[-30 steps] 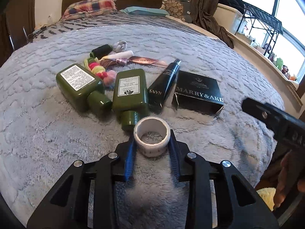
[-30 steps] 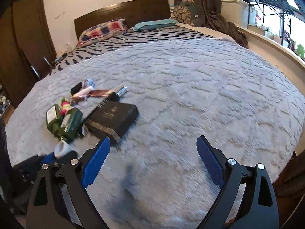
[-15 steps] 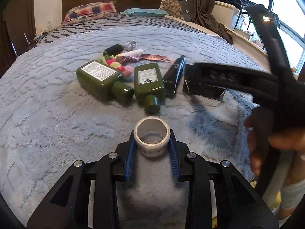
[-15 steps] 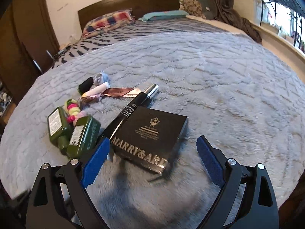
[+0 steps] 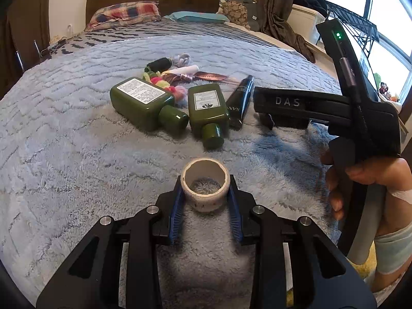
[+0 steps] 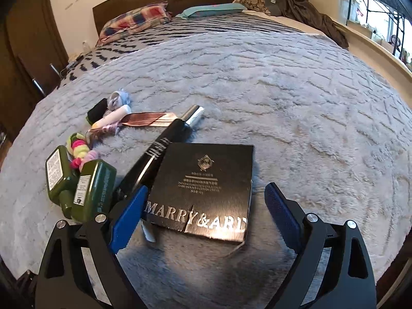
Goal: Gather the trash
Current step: 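Grasp the white tape roll with left tool while right tool grasps the black box, then lower the tape roll and black box into the bin and open both tools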
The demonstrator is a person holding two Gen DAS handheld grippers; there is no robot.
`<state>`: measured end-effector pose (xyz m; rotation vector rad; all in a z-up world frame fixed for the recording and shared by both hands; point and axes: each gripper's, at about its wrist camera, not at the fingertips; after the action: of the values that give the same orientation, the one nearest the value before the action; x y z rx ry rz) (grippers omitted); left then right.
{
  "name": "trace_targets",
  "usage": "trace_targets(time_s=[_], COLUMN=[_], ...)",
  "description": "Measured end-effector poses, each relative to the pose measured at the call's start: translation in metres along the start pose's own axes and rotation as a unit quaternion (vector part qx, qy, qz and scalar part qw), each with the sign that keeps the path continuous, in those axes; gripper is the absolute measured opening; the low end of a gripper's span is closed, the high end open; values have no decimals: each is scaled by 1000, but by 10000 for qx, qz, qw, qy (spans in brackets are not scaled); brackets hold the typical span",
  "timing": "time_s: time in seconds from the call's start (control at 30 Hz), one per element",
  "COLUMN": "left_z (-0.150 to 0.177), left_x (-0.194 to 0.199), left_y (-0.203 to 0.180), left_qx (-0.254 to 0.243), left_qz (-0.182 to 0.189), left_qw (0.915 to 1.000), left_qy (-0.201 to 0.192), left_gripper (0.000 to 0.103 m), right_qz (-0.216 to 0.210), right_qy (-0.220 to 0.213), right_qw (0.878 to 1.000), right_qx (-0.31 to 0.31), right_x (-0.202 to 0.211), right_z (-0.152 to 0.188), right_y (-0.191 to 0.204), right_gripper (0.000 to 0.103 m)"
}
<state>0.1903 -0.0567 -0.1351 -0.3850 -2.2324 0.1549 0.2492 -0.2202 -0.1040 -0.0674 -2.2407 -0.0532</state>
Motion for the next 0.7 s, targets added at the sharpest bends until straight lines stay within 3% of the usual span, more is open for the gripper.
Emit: trace_targets(time_s=[0.13, 0.2, 0.33, 0.7], left_z=[1, 1, 5, 33], left_x=[0, 1, 7, 47], left_y=[0, 0, -2, -3], left_qx=[6, 12, -29, 45], left_qz=[-5, -18, -70, -69], left_qw=[10000, 10000, 10000, 9999], left_qy=[-1, -1, -12, -143], left_gripper=[31, 31, 30, 31], right_qz=[70, 139, -26, -665], right_qy=[58, 23, -62, -310], right_qw=[9999, 9997, 9996, 9960], right_qx=[88, 196, 267, 502], right_x=[-9, -11, 0, 81], right_z=[-2, -1, 5, 70], right_y=[1, 3, 0, -7], right_gripper=[87, 78, 77, 77])
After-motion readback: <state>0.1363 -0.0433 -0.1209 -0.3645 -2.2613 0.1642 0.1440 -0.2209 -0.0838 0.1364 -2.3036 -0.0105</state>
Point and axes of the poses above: each gripper's, at about its wrist camera, not at the fingertips, and x roughly against the way its jaws point, y to its left, z to its underside, and after that the axes turned 10 degrees about x, right-handed
